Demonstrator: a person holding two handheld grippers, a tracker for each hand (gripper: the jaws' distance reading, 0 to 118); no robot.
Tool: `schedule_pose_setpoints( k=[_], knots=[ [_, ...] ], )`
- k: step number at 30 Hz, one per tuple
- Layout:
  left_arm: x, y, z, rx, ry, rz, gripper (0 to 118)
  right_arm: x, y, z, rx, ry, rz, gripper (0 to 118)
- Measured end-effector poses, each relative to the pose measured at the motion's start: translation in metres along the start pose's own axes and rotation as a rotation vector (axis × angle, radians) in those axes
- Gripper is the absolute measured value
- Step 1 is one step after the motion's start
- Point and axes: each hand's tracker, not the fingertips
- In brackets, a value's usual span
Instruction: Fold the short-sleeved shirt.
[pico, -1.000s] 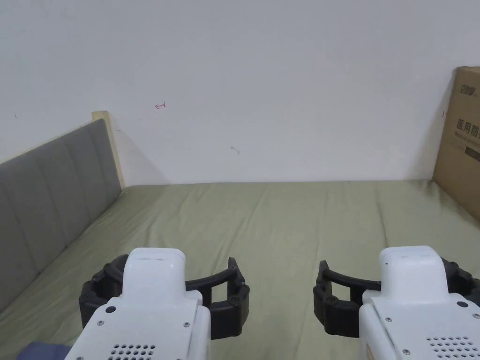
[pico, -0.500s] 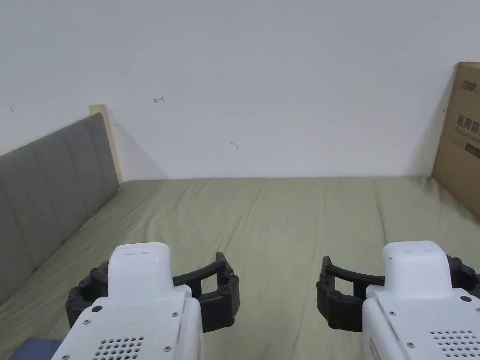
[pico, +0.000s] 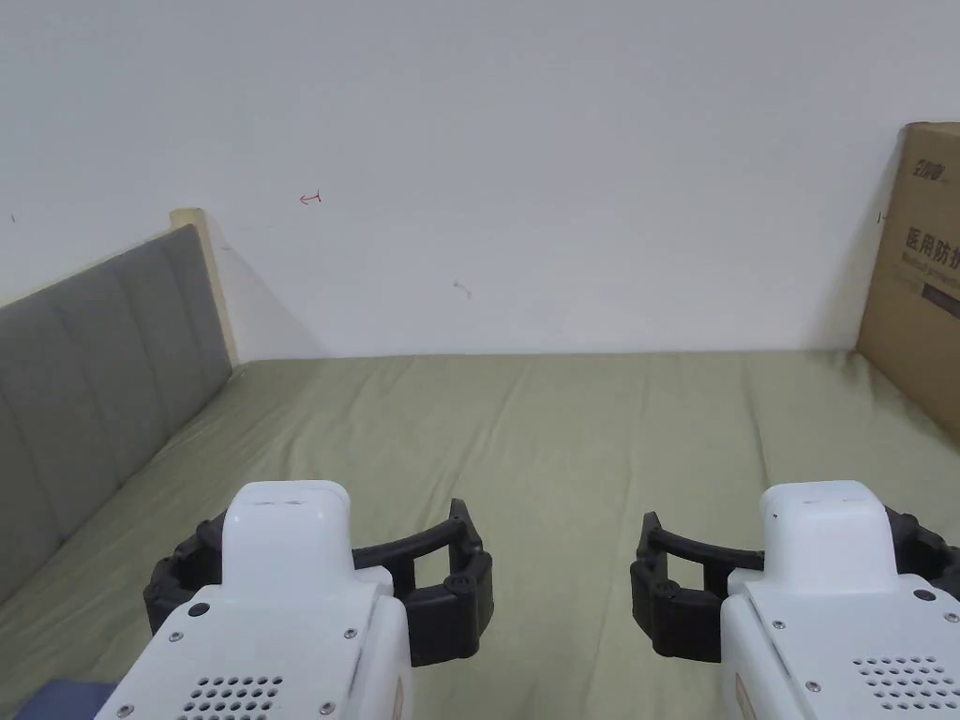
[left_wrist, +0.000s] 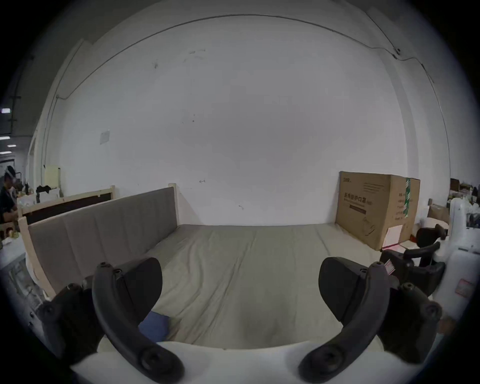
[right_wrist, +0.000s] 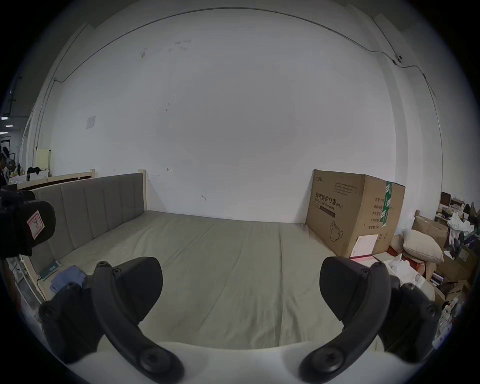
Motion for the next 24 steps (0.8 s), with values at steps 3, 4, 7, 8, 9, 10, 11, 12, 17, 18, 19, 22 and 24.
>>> schedule_pose_setpoints(
  k=[3, 4, 7, 8, 9, 10, 11, 12, 17, 18, 19, 22, 24],
  knots=[
    [0.003, 0.002, 0.002, -0.017, -0.032, -0.019, 118, -0.001, -0.002, 0.0, -0.002, -0.004, 0.018, 118],
    [0.003, 0.002, 0.003, -0.018, -0.042, -0.019, 118, -0.002, -0.002, 0.0, -0.001, -0.006, 0.023, 118],
    [0.008, 0.001, 0.004, -0.015, -0.03, -0.033, 118, -0.001, -0.002, 0.0, -0.001, -0.005, 0.02, 118],
    [0.009, 0.001, 0.004, -0.019, -0.02, -0.04, 118, -0.002, -0.002, -0.001, -0.004, -0.003, 0.017, 118],
    [0.009, 0.0, 0.003, -0.021, -0.019, -0.039, 118, -0.002, -0.002, -0.001, -0.004, -0.002, 0.016, 118],
    [0.008, -0.002, 0.003, -0.019, -0.02, -0.039, 118, -0.002, -0.002, -0.002, -0.005, -0.006, 0.017, 118],
    [0.008, -0.002, 0.002, -0.018, -0.021, -0.038, 118, -0.002, -0.002, -0.002, -0.008, -0.014, 0.021, 118],
    [0.008, -0.003, 0.002, -0.019, -0.017, -0.036, 118, -0.004, -0.002, -0.002, -0.008, -0.015, 0.023, 118],
    [0.007, -0.005, -0.002, -0.034, -0.003, -0.037, 118, -0.003, -0.002, -0.002, -0.011, -0.013, 0.017, 118],
    [0.007, -0.005, -0.003, -0.036, 0.003, -0.038, 118, -0.003, -0.003, -0.002, -0.012, -0.015, 0.019, 118],
    [0.007, -0.005, -0.003, -0.035, 0.007, -0.041, 118, -0.003, -0.003, -0.002, -0.014, -0.016, 0.02, 118],
    [0.008, -0.007, -0.002, -0.007, 0.021, -0.062, 118, -0.003, -0.003, -0.003, -0.021, -0.018, 0.023, 118],
    [0.009, -0.009, 0.0, 0.022, 0.035, -0.079, 118, -0.004, -0.003, -0.004, -0.024, -0.017, 0.023, 118]
  ],
)
